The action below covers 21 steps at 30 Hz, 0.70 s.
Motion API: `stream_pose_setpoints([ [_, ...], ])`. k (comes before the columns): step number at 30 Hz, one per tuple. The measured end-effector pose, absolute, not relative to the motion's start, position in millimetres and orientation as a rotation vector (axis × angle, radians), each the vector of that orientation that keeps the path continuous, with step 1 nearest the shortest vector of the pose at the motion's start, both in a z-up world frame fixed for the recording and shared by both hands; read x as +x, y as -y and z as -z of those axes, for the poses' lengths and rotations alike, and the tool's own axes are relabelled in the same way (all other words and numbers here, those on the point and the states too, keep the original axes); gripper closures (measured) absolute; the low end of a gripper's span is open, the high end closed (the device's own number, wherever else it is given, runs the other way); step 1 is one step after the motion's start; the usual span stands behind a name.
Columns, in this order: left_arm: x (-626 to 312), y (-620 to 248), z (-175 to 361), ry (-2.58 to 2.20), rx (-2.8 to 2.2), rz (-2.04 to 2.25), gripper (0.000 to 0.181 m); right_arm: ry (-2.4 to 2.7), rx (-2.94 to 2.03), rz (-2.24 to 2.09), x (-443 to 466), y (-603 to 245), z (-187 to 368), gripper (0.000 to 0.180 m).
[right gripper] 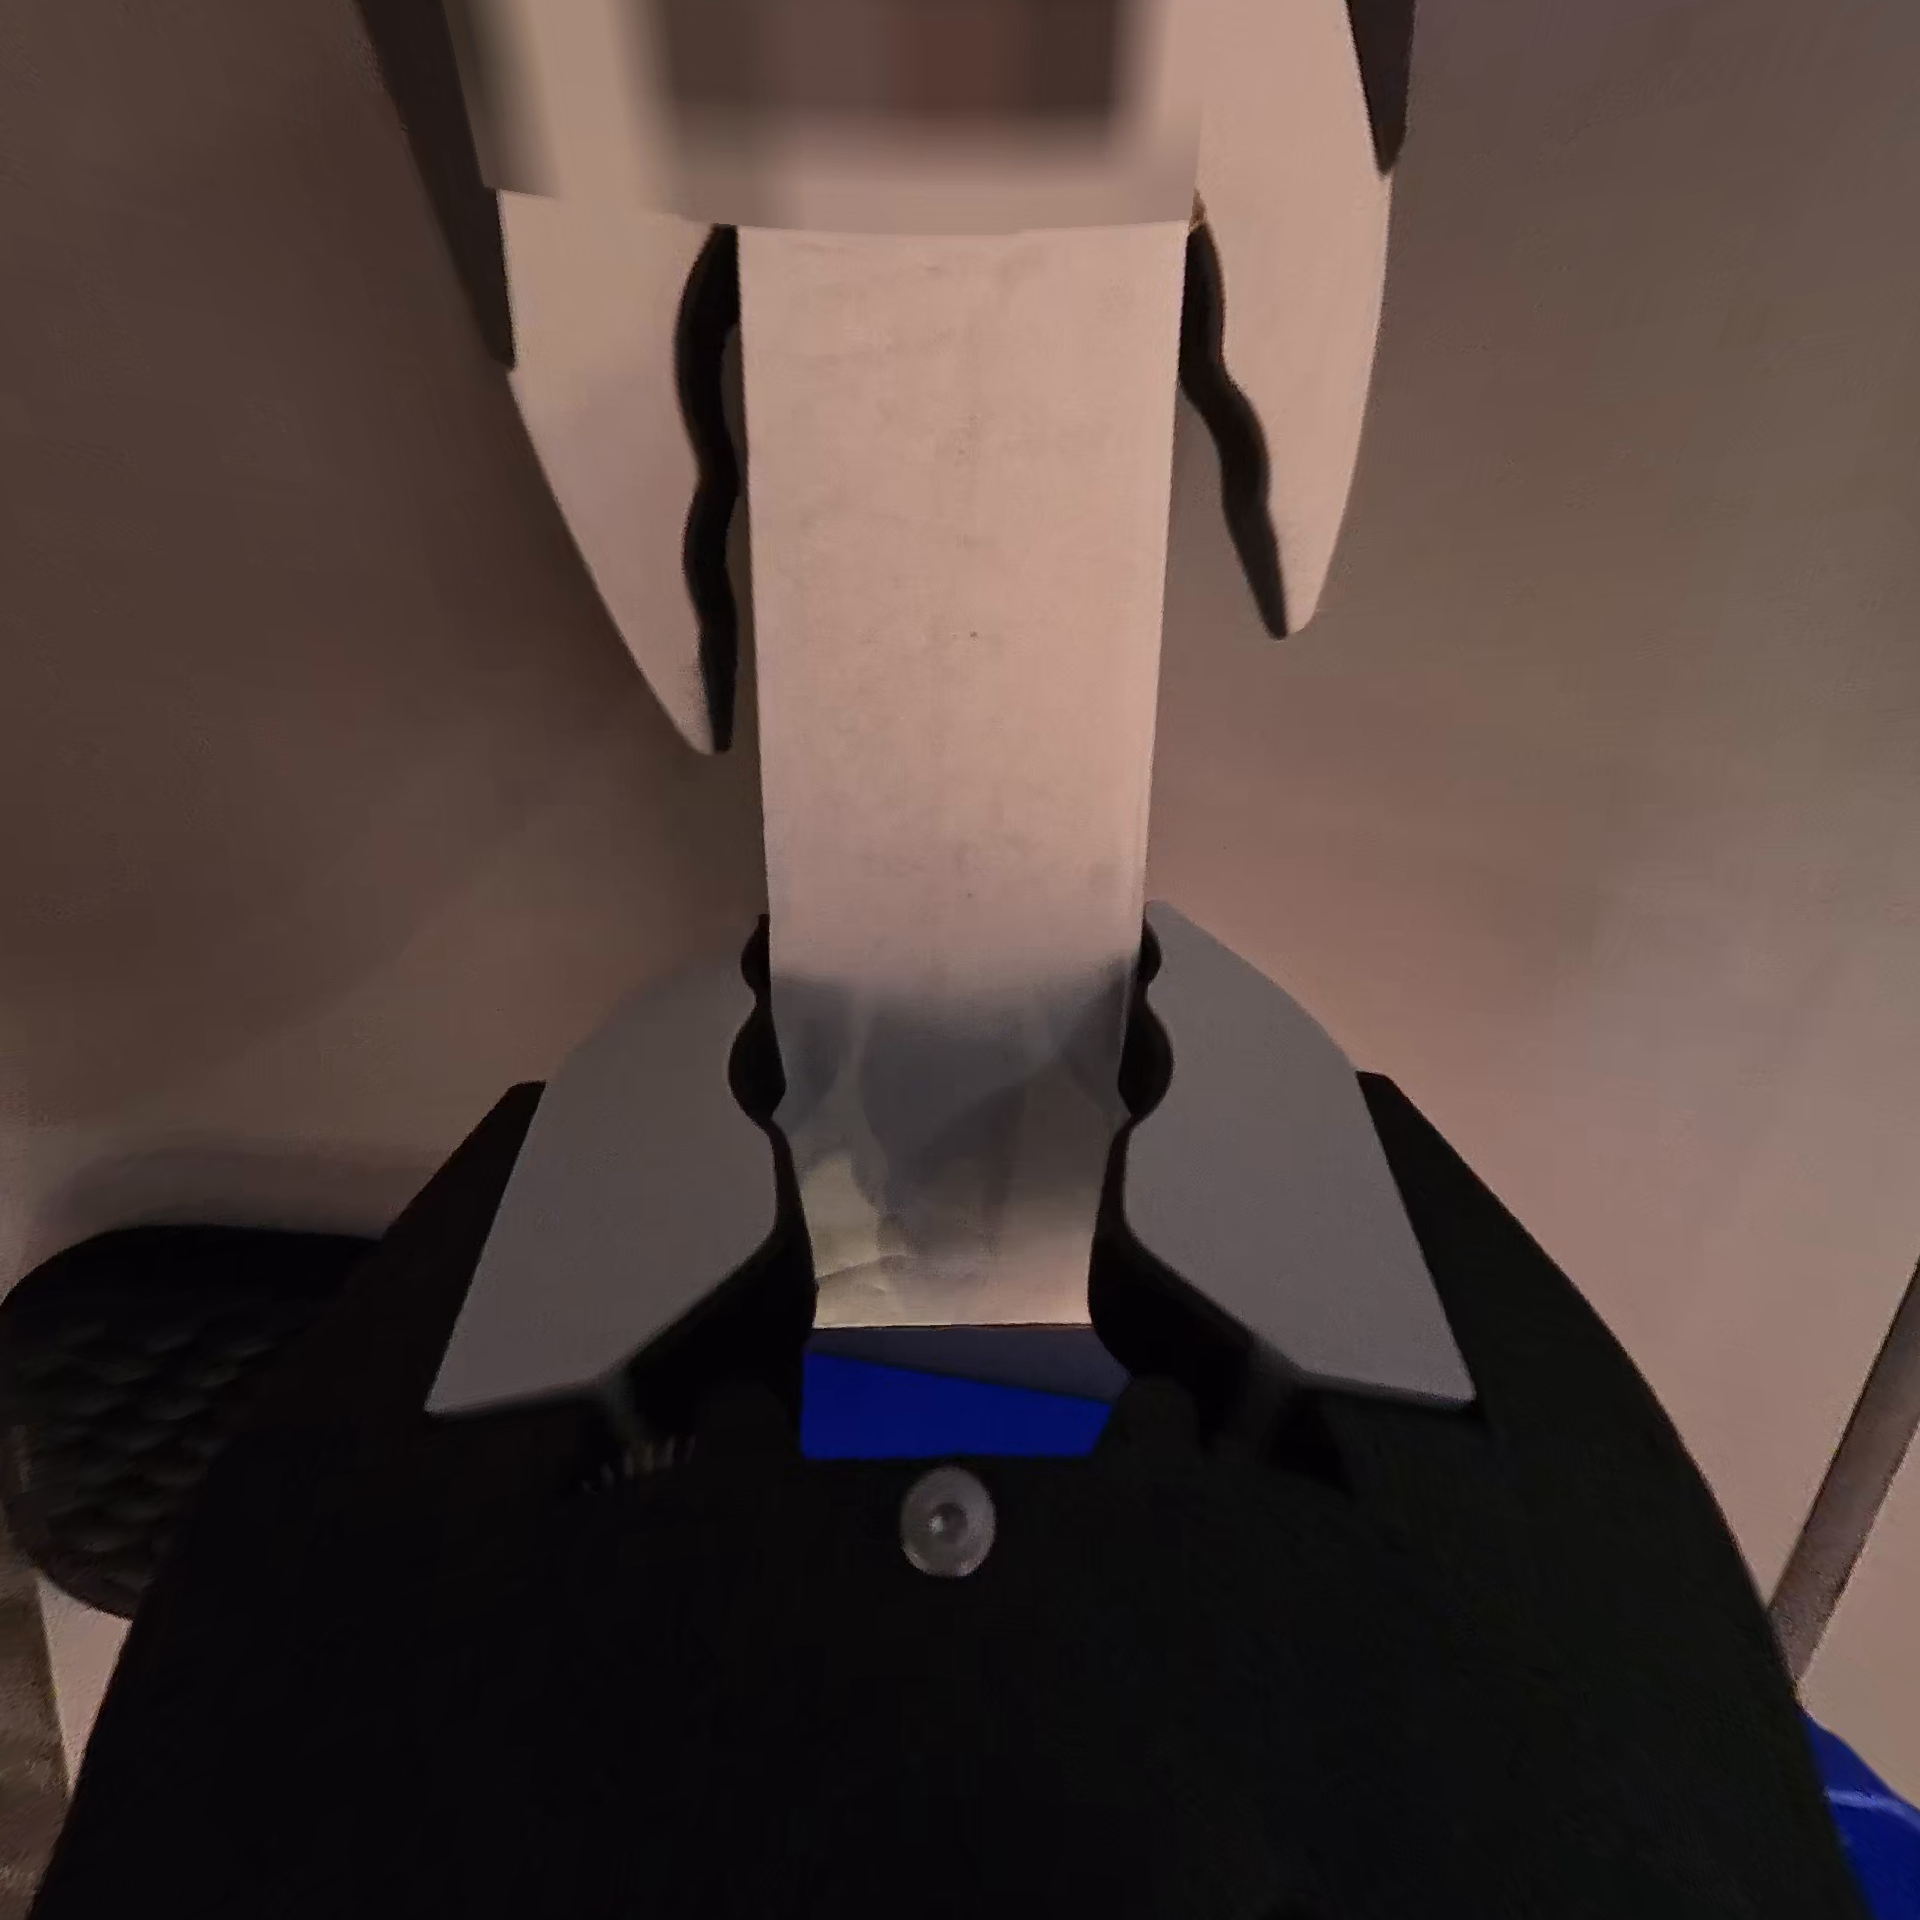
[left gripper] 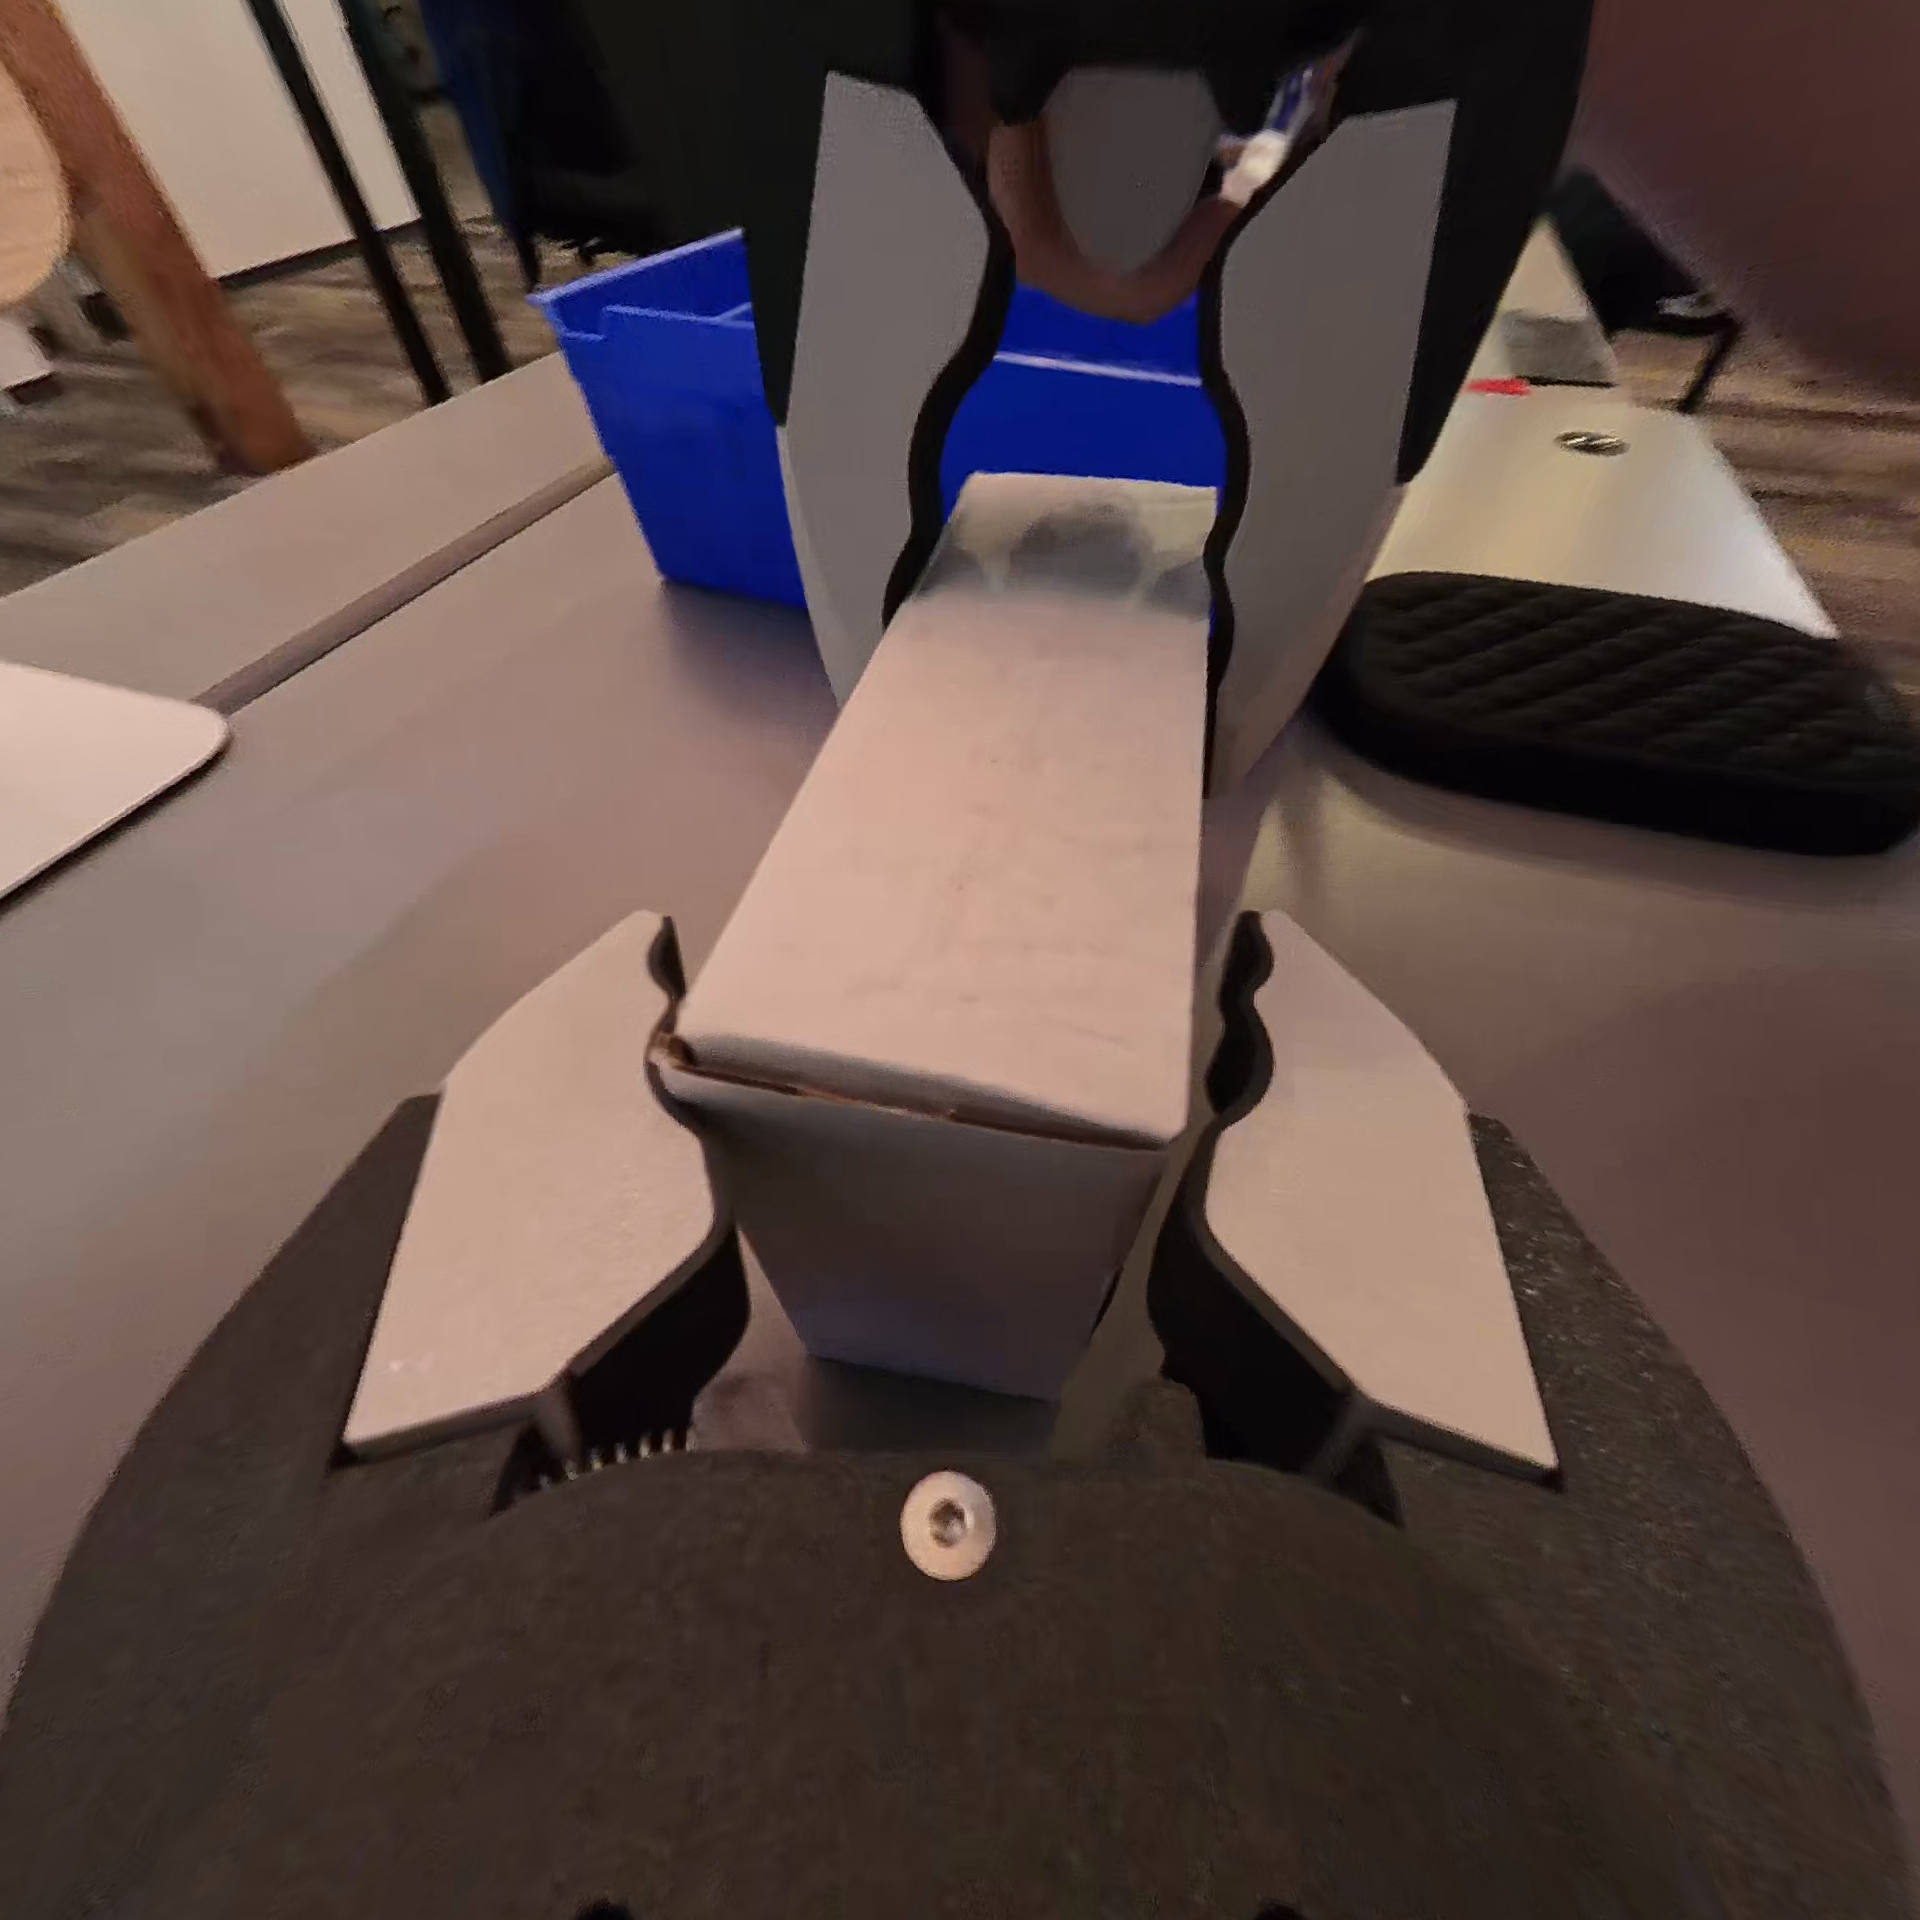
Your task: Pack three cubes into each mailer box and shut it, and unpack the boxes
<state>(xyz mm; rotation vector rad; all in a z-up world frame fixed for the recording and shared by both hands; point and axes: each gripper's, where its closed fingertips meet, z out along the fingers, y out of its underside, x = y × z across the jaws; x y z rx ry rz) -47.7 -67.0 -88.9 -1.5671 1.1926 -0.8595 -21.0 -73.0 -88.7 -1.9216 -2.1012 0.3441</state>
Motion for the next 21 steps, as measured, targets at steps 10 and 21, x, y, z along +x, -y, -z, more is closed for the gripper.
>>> stream_pose_setpoints([
  [10, -45, 73, 88, -1.244, -1.533, 0.908, 0.09, 1.948, -1.87, -0.22, -22, 75, 90, 0.113],
  [21, -45, 70, 92, -1.278, -1.571, 0.893, 0.092, 1.895, -1.627, 0.131, -33, 85, 17, 0.132],
])
